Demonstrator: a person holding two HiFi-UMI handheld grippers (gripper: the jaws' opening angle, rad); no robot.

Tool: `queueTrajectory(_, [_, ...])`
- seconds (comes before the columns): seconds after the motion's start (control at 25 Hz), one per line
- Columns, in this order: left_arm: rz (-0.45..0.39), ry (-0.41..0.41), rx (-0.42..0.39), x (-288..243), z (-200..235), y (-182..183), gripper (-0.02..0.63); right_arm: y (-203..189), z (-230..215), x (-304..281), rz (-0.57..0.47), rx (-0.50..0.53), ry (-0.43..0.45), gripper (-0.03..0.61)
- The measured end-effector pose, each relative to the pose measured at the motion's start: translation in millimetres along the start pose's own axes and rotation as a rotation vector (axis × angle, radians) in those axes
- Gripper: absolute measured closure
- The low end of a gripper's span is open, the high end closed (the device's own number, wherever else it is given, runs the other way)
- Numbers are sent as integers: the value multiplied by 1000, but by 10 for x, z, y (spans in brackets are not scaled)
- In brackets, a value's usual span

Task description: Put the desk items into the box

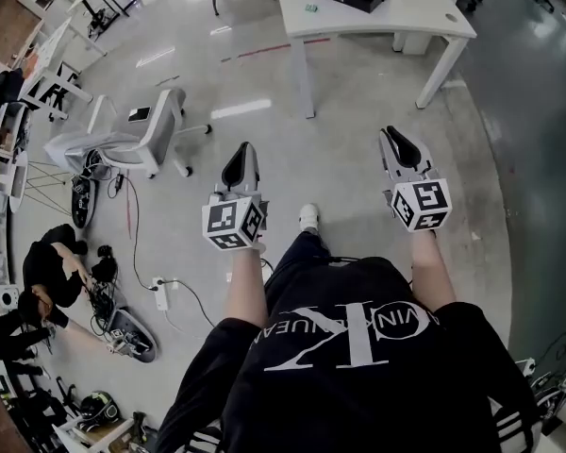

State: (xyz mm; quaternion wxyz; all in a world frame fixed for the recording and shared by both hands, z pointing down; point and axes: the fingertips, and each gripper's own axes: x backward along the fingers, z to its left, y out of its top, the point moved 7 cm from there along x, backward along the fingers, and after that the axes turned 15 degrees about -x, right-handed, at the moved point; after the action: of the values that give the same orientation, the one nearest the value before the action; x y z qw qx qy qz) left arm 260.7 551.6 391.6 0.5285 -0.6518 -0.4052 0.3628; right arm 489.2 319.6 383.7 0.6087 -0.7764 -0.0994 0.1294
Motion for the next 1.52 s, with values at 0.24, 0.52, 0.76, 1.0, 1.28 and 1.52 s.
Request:
queueTrajectory(0.24, [7,-48,22,-676,296,28,603,178,-171,-470,0,-34,-6,491])
queueTrajectory(0.52, [14,-104,11,-1306,619,-3,603,231,-331,-1031,22,-50,-58,491])
queueTrajectory(0.76, [24,-97,39,-1767,1057,-130,603,253,-405,-1582,38,-57,-82,491])
queueTrajectory(1.0, [14,-121,29,-2173,1333,-230,603,226,-477,-2066,29,-63,-98,491])
queueTrajectory(1.28, [22,-115,54,-2428,1528,-337,603,179,-499,-2384,62,-57,-89,491])
queueTrajectory(1.52, [47,-151,69,-2630,1463,-421,603,228,-670,-2538,83,-72,-107,491])
